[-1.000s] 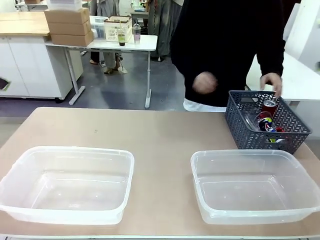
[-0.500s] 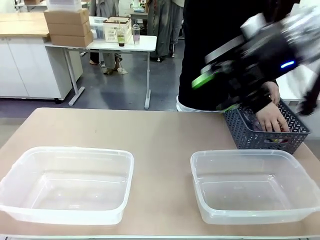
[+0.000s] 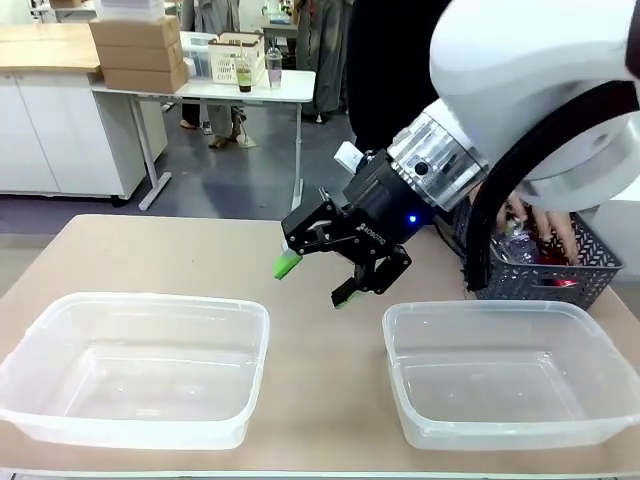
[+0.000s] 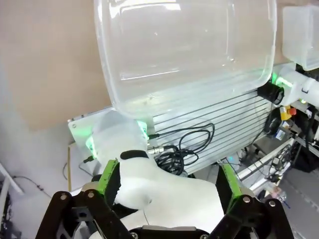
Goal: Sort the waste into each basket.
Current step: Pick up the Organizing box on the left side of the table and lift it.
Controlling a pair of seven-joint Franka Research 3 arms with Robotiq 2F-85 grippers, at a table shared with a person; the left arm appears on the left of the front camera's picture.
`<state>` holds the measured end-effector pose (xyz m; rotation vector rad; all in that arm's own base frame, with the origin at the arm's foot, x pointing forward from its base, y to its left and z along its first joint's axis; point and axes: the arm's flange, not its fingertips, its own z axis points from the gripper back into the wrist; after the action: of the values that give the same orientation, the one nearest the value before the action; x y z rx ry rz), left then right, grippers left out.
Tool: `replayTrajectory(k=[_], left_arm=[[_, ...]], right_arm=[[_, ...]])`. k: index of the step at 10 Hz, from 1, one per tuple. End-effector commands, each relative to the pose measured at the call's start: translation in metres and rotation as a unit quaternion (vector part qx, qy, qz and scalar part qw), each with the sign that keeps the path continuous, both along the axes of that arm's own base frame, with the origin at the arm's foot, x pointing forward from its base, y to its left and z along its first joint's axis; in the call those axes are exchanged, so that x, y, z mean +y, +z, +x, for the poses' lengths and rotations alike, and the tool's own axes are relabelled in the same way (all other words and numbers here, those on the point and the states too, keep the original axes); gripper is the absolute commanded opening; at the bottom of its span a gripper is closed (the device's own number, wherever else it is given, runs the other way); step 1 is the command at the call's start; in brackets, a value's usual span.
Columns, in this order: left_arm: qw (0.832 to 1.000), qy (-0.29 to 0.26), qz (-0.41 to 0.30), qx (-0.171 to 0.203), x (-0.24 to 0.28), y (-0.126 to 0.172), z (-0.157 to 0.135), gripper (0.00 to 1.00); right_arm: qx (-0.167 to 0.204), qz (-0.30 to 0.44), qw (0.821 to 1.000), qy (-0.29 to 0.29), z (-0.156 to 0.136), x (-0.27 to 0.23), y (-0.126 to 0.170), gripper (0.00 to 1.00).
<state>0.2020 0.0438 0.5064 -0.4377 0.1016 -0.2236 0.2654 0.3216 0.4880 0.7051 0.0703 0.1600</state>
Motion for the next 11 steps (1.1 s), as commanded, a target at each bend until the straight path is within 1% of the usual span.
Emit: replayTrajectory(k=[1, 2, 3, 4, 5, 6, 7, 8, 9, 10, 11], left_arm=[[1.0, -0.006, 0.018, -0.001, 0.0, 0.019, -0.007, 1.0], [1.0, 0.0, 0.0, 0.0, 0.0, 0.0, 0.0, 1.0], [0.998, 0.025, 0.051, -0.025, -0.017, -0.01, 0.01, 1.0], [0.995, 0.071, 0.06, -0.022, -0.022, -0.033, 0.024, 1.0], [0.989, 0.124, 0.076, -0.031, -0.031, -0.054, 0.034, 1.0], [0.984, 0.147, 0.096, -0.039, -0.039, -0.072, 0.039, 1.0], [0.979, 0.15, 0.126, -0.05, -0.047, -0.092, 0.043, 1.0], [0.983, 0.119, 0.134, -0.035, -0.049, -0.111, 0.048, 1.0], [0.986, 0.059, 0.158, -0.009, -0.049, -0.136, 0.055, 1.0], [0.991, -0.005, 0.13, 0.032, -0.048, -0.157, 0.058, 1.0], [0.993, -0.025, 0.109, 0.049, -0.046, -0.17, 0.054, 1.0]], right_arm=[[-0.011, -0.01, 1.0, -0.024, -0.005, -0.009, 0.003, 1.0], [0.0, 0.0, 1.0, 0.0, 0.0, 0.0, 0.0, 1.0], [0.082, -0.032, 0.994, -0.066, -0.001, 0.019, -0.004, 1.0], [0.116, -0.076, 0.987, -0.086, 0.007, 0.053, -0.015, 1.0], [0.142, -0.106, 0.981, -0.077, 0.014, 0.082, -0.026, 1.0], [0.164, -0.156, 0.969, -0.102, 0.017, 0.102, -0.038, 1.0], [0.173, -0.2, 0.958, -0.108, 0.02, 0.123, -0.054, 1.0], [0.175, -0.245, 0.947, -0.11, 0.019, 0.141, -0.068, 1.0], [0.173, -0.306, 0.927, -0.133, 0.019, 0.157, -0.084, 1.0], [0.163, -0.351, 0.911, -0.141, 0.021, 0.164, -0.094, 1.0], [0.141, -0.357, 0.91, -0.16, 0.025, 0.163, -0.093, 1.0]])
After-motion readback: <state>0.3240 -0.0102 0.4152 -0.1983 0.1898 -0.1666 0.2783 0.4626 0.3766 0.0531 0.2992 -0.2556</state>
